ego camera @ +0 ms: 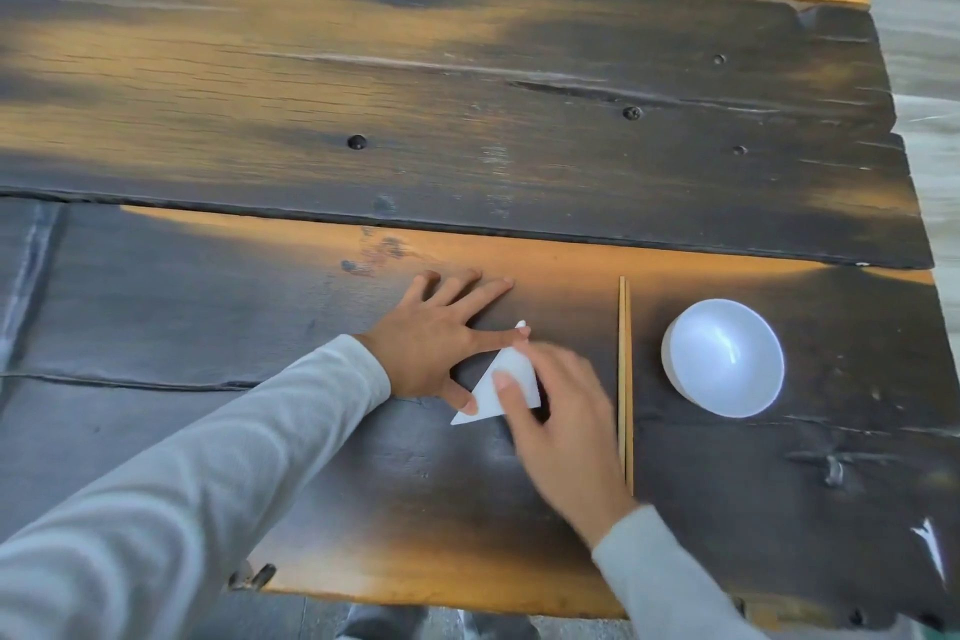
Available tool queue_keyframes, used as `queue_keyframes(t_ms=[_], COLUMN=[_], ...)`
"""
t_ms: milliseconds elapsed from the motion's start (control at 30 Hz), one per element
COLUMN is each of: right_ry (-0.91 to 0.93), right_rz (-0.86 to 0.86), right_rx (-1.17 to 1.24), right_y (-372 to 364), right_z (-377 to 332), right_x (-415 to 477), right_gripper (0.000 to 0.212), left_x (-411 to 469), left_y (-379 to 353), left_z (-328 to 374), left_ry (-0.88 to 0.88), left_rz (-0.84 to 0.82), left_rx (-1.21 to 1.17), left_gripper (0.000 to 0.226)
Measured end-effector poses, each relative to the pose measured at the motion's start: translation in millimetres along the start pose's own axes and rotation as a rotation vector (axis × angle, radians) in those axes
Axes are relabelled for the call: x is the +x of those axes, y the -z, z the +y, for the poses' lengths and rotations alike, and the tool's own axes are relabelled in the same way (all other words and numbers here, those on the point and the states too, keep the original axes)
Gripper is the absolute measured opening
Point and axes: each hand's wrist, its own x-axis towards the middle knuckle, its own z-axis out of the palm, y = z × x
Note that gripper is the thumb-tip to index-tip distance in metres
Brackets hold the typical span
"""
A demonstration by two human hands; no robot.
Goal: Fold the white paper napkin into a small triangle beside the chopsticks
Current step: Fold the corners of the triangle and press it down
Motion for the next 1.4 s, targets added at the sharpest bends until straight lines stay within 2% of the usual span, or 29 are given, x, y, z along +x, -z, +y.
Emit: queue_keyframes(t_ms=[133, 267, 567, 767, 967, 1167, 1400], right_ry=[0.183, 0.193, 0.260, 0.239, 0.230, 0.372, 0.328], right_rz=[-0.201, -0.241, -0.228, -0.237, -0.250, -0.309, -0.336], right_rx=[-0.211, -0.409, -0.521, -0.553, -0.553, -0.509, -0.552], right_y=[-27, -39, -44, -47, -45, -55, -56], right_z=[11, 22, 38, 39, 35, 15, 17], right_x=[-56, -65, -66, -65, -66, -68, -70], right_gripper=[0.072, 0.082, 0.083, 0.084, 0.083, 0.078, 0.080], left_x=[0, -1, -2, -2, 0, 0, 2], left_y=[2, 4, 7, 3, 3, 2, 0], left_z=[0, 1, 1, 1, 1, 4, 1], left_ry=[-0.022, -0.022, -0.023, -0.001, -0.002, 0.009, 0.004], left_rz=[0.000, -0.016, -0.080, -0.115, -0.134, -0.143, -0.157], left_rx=[0.074, 0.085, 0.086, 0.108, 0.096, 0.129, 0.100], left_gripper=[0.100, 0.100, 0.118, 0.131, 0.133, 0.133, 0.134])
